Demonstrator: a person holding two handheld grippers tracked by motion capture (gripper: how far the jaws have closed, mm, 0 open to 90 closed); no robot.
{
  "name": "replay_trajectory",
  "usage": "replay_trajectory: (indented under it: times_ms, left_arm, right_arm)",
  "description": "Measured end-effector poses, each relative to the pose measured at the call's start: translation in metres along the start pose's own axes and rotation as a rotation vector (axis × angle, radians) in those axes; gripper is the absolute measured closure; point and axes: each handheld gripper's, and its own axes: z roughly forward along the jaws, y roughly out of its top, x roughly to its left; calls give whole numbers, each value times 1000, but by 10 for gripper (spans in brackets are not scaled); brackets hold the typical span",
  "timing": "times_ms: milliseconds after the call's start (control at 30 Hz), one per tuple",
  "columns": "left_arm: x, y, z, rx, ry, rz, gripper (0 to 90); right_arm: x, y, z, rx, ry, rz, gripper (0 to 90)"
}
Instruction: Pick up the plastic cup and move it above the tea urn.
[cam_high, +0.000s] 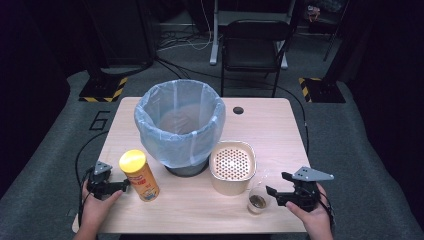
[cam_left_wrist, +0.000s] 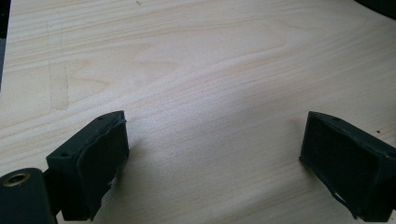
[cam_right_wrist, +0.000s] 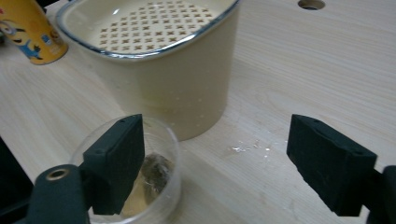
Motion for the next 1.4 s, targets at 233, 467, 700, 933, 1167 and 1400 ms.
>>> replay_trajectory:
  times_ms: [233, 467, 700, 933, 1167, 1400]
  left_arm:
    - [0, 0, 0, -1, 0, -2, 74]
    - [0, 0, 0, -1, 1, -2, 74]
    - [-1, 0, 1, -9, 7, -4, 74]
    - [-1, 0, 0, -2, 5, -10, 74]
    - [-1, 0, 0, -2, 4, -11, 74]
    - [-1, -1, 2, -24, 8, -15, 73]
  right_arm:
    - [22, -4, 10, 11, 48, -31, 134]
    - [34, -7, 21, 18, 88, -33, 133]
    - [40, -8, 23, 26, 97, -49, 103]
    - [48, -18, 37, 78, 64, -72, 91]
    - [54, -27, 45, 94, 18, -104, 138]
    - [53, -29, 45, 88, 4, -119, 201]
